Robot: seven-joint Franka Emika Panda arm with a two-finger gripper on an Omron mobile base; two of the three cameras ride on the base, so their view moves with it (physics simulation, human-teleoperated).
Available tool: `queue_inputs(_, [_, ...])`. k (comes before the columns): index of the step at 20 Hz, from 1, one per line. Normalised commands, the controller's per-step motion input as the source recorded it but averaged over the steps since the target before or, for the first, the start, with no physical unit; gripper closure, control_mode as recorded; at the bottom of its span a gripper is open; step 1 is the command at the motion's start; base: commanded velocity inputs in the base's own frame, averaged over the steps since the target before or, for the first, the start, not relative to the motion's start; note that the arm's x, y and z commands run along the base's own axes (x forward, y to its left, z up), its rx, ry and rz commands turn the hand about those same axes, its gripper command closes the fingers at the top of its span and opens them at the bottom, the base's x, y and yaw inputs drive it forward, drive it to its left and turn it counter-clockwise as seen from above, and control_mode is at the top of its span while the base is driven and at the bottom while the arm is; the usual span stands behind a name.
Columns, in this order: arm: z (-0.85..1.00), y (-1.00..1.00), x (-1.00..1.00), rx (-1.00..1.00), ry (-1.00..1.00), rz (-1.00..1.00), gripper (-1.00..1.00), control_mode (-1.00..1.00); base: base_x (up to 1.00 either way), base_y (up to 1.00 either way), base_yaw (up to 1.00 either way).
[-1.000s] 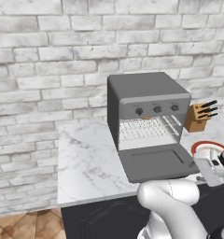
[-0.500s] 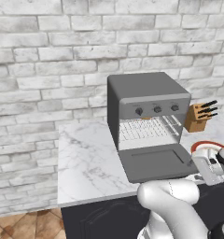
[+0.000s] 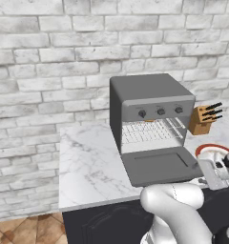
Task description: Pick up the bagel from the plate, place it on the toaster oven rack, close the door, and set the timer.
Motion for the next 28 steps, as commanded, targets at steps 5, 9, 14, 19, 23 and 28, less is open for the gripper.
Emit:
queue_inputs(5, [0.24,0.0,0.01,0.17,-0.09,0.0,-1.0,-1.0,0.0,0.0,0.0])
queue_inputs(9, [0.34,0.0,0.09,0.16,-0.12,0.0,-1.0,-1.0,0.0,0.0,0.0])
queue_inputs(14, [0.39,0.0,0.18,0.14,-0.13,0.0,-1.0,-1.0,0.0,0.0,0.0])
queue_inputs(19, [0.4,0.0,0.19,0.13,-0.12,0.0,-1.0,-1.0,0.0,0.0,0.0])
queue_inputs(23, [0.43,0.01,0.33,0.13,-0.11,0.0,-1.0,-1.0,0.0,0.0,0.0])
queue_inputs(28, [0.42,0.19,0.54,0.1,-0.09,0.0,-1.0,-1.0,0.0,0.0,0.0])
